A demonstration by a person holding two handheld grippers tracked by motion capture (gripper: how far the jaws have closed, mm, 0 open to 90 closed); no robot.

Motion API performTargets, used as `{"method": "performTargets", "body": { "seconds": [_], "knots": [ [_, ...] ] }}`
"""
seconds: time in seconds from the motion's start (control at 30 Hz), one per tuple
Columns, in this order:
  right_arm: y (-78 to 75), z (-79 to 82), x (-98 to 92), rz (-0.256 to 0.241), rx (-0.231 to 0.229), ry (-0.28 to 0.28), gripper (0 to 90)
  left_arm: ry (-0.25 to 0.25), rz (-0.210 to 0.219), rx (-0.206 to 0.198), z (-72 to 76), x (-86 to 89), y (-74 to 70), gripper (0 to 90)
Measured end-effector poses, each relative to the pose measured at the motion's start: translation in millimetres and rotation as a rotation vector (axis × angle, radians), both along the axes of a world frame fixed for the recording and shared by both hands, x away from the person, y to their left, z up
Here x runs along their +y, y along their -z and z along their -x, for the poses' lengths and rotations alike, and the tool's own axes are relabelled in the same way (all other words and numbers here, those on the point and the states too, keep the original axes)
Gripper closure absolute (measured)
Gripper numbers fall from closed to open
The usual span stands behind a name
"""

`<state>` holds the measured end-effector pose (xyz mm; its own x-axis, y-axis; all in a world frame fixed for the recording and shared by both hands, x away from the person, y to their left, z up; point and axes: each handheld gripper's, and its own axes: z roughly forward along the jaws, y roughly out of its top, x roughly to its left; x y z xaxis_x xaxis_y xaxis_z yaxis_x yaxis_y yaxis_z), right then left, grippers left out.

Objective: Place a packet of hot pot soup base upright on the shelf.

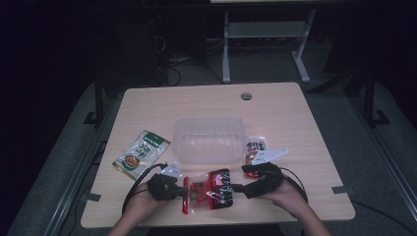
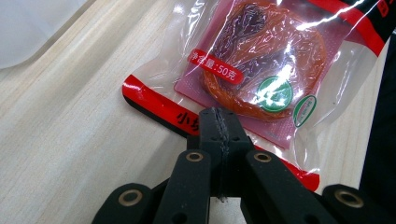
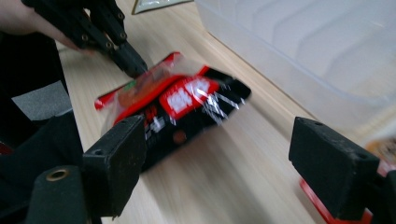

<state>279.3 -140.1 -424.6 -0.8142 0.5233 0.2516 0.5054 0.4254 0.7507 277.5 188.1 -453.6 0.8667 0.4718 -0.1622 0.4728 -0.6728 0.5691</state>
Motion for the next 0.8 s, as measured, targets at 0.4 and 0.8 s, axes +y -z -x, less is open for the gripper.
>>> {"method": "performTargets", "body": {
  "seconds": [0.4,0.8],
  "knots": [
    [7.6,-1.0,17.2,-0.003,0.049,-0.045,18.4,0.005,-0.001,0.001,0.0,0.0,-0.2,89.7],
    [26.4,1.1,30.6,-0.015,0.146,-0.098,24.5,0.005,0.001,0.007,-0.7,1.0,0.0,89.7]
  ]
}}
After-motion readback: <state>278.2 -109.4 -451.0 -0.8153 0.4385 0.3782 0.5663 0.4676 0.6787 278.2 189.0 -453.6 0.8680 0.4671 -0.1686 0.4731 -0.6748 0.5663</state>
